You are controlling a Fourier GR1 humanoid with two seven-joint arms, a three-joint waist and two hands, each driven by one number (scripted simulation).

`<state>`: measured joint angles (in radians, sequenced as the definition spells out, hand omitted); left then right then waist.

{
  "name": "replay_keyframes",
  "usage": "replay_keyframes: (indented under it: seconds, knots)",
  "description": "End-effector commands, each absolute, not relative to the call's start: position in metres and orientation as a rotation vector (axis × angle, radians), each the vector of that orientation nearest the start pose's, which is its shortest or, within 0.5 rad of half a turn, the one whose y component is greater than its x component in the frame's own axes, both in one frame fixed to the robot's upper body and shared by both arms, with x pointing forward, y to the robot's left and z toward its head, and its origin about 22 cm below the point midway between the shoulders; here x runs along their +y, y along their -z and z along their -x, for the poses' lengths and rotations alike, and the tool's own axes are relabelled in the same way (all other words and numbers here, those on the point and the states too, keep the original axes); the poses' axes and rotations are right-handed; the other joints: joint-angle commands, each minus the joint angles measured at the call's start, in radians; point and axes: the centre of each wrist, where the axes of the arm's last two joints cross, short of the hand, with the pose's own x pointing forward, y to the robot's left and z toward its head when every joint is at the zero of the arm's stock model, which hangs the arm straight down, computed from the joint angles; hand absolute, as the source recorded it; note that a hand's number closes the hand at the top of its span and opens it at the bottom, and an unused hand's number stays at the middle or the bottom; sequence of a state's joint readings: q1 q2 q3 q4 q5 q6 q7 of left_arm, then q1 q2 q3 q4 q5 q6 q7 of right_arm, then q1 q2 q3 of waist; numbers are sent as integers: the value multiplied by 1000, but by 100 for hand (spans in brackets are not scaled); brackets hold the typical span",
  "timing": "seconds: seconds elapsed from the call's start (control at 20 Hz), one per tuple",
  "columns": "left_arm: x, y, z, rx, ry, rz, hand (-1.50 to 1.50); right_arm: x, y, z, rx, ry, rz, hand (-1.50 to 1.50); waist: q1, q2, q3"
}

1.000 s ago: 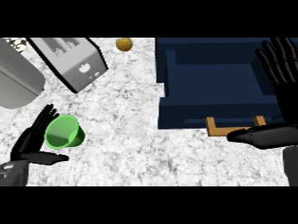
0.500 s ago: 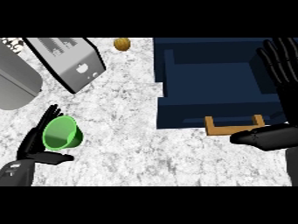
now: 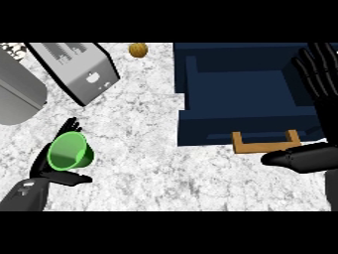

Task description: Pick up the cup, place it into the drawer and close the drawer

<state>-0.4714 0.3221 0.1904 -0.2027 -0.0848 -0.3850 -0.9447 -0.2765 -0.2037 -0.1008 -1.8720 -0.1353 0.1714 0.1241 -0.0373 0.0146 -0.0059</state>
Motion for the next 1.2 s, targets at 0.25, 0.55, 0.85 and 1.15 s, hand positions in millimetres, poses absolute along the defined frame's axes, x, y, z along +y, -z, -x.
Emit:
replay_keyframes:
  seconds: [0.25,0.55,0.85,1.15]
  knots:
    - [314,142,-265,-1779,97,416,150,-247,-160,-276,-2008,-297,-65,-150,9,1,-2]
    - [313,128,-284,-1949,123,23,150,-258,-148,-279,-1999,-285,-61,-150,4,3,1]
    - [296,134,-283,-1965,-197,-321,150,-269,-150,-270,-2003,-280,-49,-150,9,-4,2]
    - [260,109,-321,-2103,-214,77,150,-256,-164,-288,-1994,-263,-48,-150,31,-10,4]
